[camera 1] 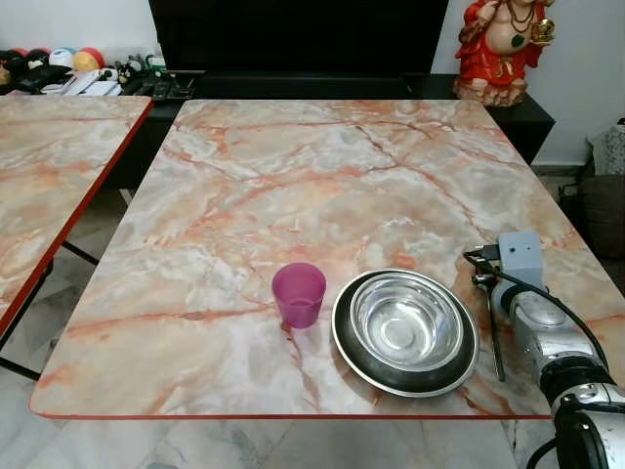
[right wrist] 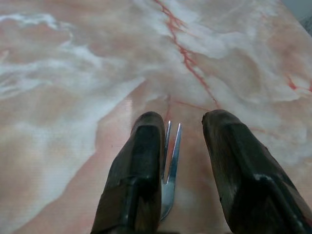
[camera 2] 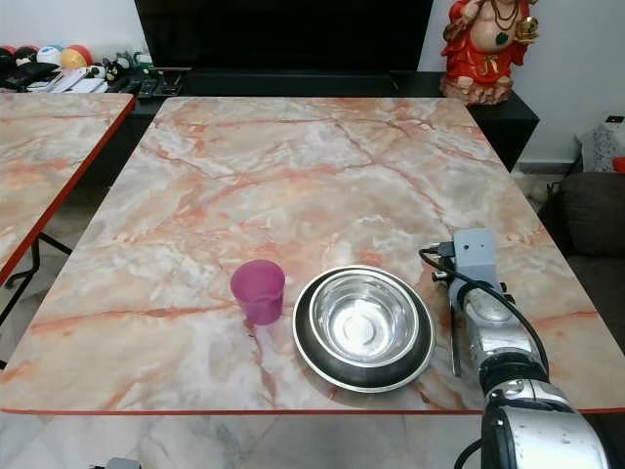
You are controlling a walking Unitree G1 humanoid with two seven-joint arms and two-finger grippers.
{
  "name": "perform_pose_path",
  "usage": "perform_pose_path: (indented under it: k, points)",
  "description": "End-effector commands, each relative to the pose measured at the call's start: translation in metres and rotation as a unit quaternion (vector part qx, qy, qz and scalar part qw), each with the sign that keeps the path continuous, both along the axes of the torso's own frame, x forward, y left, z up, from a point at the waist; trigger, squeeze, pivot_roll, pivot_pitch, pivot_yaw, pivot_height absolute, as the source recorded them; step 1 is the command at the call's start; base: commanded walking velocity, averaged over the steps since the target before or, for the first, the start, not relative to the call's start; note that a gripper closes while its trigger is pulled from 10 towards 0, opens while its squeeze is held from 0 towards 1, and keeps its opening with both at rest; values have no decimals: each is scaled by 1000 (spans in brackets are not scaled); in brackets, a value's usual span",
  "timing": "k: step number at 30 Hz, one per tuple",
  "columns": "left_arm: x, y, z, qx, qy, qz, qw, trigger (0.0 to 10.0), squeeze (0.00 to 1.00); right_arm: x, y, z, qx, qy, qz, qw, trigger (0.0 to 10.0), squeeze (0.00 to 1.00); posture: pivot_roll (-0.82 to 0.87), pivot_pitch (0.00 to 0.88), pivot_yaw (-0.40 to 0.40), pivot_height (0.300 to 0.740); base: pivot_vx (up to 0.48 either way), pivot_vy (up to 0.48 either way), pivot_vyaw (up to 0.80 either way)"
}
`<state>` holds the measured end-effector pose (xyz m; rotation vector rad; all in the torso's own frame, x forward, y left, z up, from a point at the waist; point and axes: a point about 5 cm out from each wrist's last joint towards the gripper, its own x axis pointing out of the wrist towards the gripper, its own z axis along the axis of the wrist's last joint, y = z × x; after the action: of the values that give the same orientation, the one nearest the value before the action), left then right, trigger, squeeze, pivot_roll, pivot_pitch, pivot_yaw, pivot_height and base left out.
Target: Setting the table
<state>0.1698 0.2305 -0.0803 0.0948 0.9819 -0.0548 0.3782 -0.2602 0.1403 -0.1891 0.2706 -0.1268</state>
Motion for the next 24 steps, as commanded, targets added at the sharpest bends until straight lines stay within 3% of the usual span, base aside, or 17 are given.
perform_pose_path:
  k: [1, 5, 8, 24]
  points:
    - [-8, 2, -3, 3, 15, -8, 1000, 10000, 0, 2, -4, 12, 8, -29, -5, 1000, 10000, 0, 56, 153, 10, 740, 0, 0, 0]
    - [-8, 1, -3, 2, 15, -9, 1000, 10000, 0, 1, -9, 12, 0, -27, -16, 1000, 10000, 0, 55, 153, 10, 740, 0, 0, 0]
    - [-7, 0, -3, 0, 15, -11, 1000, 10000, 0, -4, -16, 4, -30, 9, -27, 999, 10000, 0, 56, 152, 10, 740, 0, 0, 0]
    - [-7, -1, -4, -2, 17, -13, 1000, 10000, 0, -8, -14, -7, -32, 41, -17, 998, 10000, 0, 53, 156, 10, 740, 0, 0, 0]
